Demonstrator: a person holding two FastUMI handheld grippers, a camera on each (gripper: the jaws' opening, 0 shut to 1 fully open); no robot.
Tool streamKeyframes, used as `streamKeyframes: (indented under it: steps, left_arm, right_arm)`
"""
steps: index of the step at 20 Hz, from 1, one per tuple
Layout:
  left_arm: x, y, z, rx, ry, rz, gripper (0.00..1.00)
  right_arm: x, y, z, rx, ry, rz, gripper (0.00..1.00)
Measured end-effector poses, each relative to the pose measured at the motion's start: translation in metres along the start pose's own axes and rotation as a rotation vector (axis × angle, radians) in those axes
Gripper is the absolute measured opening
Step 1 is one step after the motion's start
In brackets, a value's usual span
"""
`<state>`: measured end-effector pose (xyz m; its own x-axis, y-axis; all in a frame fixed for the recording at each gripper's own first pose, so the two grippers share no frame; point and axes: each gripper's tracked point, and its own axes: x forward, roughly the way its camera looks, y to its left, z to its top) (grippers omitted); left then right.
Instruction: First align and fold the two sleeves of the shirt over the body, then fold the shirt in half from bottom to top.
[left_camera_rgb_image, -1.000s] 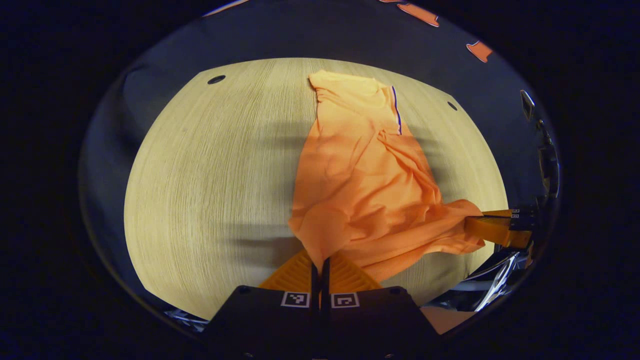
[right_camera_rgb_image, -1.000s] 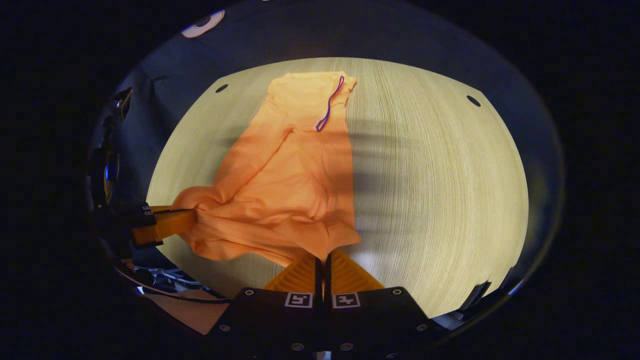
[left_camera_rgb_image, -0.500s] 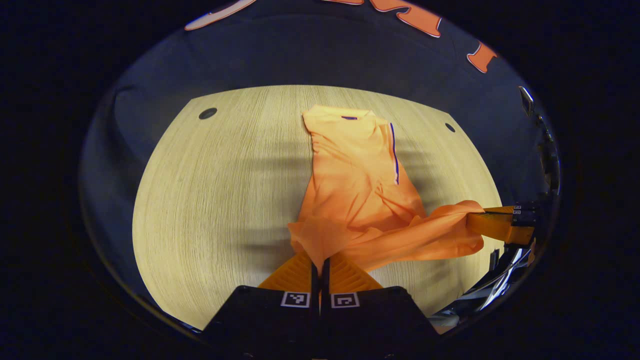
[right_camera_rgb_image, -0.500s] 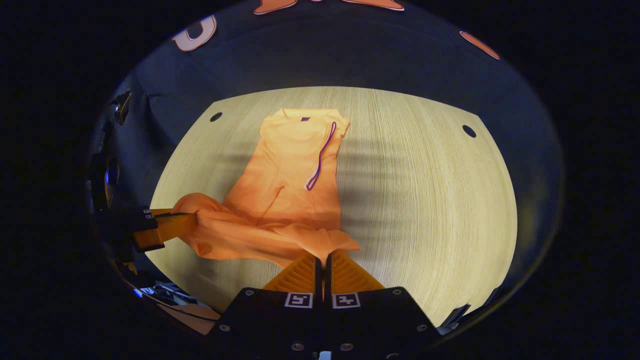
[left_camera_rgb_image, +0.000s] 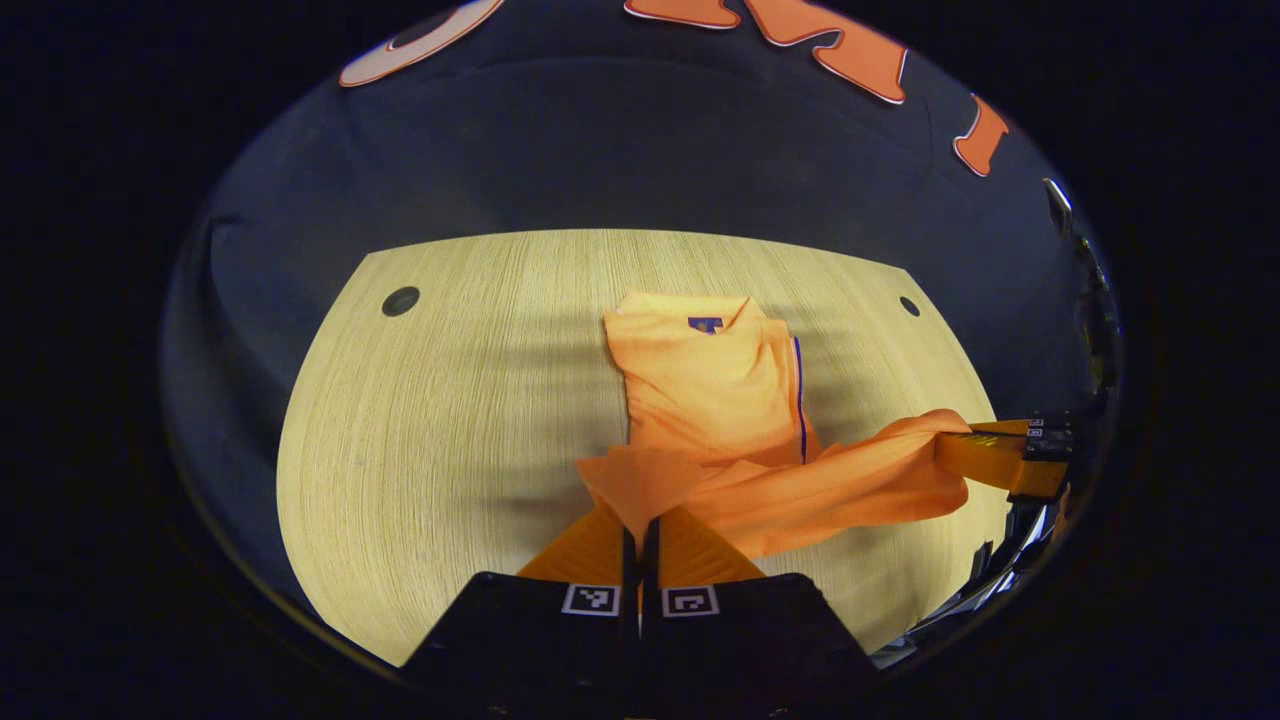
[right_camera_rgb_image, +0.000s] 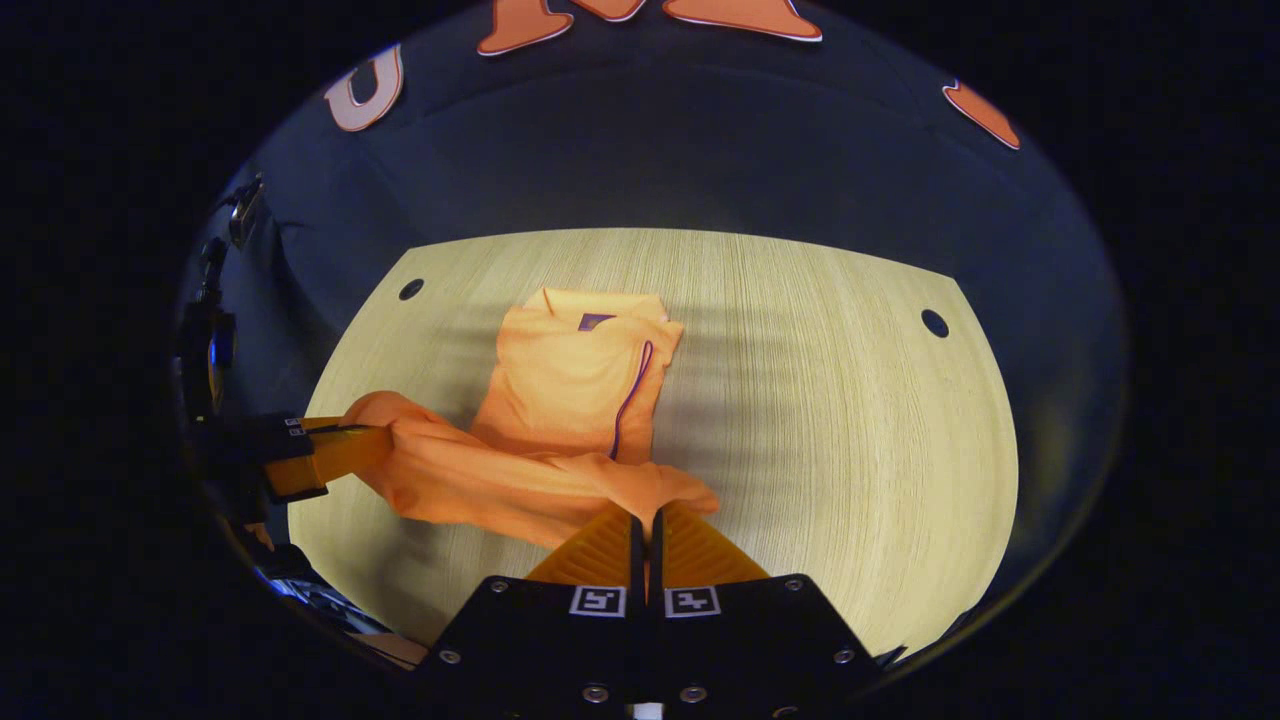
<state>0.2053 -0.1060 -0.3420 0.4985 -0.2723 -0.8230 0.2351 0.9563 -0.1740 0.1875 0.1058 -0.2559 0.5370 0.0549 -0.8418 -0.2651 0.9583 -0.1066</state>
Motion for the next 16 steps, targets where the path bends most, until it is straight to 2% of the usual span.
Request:
streamKeyframes:
  steps: [8,16]
  left_arm:
    - [0.038,0.013,0.058,0.041,-0.022,0.027,0.01]
    - [0.084,0.025,0.09,-0.002,0.001,0.038,0.01]
  right_arm:
    - [0.038,-0.01,0.055,0.007,-0.03,-0.026,0.0]
    - [0.083,-0.021,0.084,0.063,0.004,-0.057,0.0]
